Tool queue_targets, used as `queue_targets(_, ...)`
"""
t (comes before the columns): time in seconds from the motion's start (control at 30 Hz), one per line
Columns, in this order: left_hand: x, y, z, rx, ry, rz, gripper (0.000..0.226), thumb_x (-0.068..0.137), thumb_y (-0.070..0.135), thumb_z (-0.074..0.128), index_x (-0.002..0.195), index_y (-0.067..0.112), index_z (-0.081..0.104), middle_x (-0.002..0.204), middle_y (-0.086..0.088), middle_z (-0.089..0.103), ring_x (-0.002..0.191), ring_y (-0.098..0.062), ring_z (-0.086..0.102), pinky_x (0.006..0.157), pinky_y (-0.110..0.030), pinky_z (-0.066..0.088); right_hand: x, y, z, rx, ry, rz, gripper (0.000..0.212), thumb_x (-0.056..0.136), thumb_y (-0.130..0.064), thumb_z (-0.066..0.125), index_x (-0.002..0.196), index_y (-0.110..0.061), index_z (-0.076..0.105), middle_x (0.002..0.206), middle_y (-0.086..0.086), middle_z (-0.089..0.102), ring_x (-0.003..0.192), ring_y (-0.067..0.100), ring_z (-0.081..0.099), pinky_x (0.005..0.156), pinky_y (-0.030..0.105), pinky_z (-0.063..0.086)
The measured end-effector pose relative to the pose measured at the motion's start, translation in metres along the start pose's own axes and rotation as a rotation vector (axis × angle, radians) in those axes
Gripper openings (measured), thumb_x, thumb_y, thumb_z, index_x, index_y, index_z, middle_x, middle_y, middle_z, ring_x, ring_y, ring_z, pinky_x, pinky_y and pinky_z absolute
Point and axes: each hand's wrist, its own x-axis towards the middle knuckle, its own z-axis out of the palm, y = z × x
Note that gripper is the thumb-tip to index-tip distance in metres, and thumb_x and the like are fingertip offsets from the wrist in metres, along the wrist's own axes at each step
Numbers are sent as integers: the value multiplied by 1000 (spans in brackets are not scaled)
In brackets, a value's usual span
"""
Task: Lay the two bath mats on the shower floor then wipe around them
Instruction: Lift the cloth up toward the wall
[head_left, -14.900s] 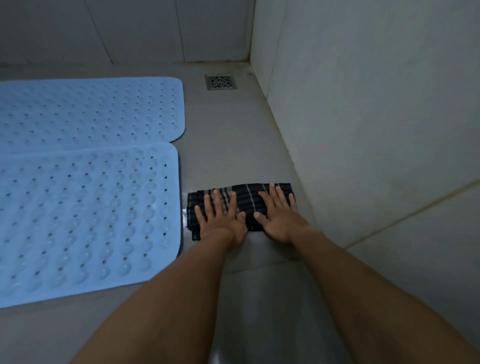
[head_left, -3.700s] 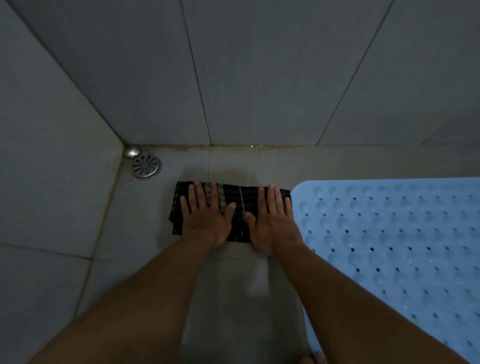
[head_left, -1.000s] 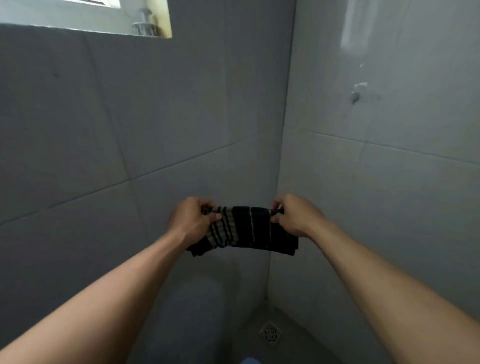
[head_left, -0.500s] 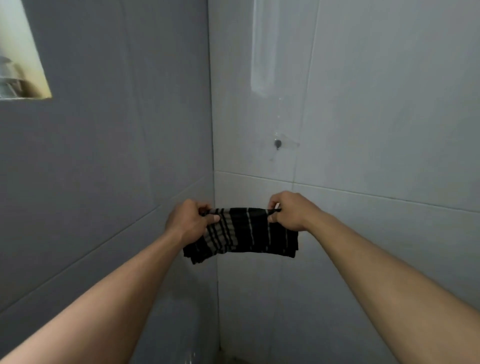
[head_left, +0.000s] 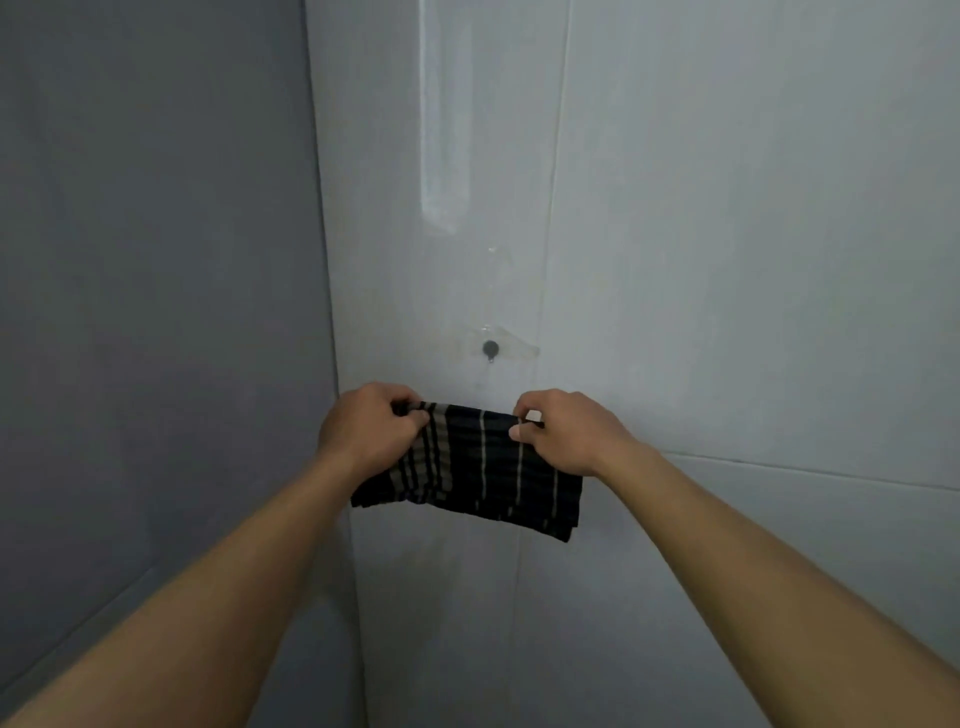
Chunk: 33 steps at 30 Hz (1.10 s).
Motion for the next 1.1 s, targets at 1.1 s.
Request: queue_targets(1.1,75,-11,94,336,409,631,30,80,10,78,108,19,76,84,-1,69,60,-26,55,52,-30,36,81,36,31,-558,439,-335,42,85,-15,41,116,-16,68,105,6,57,93,28,52,73,39,43)
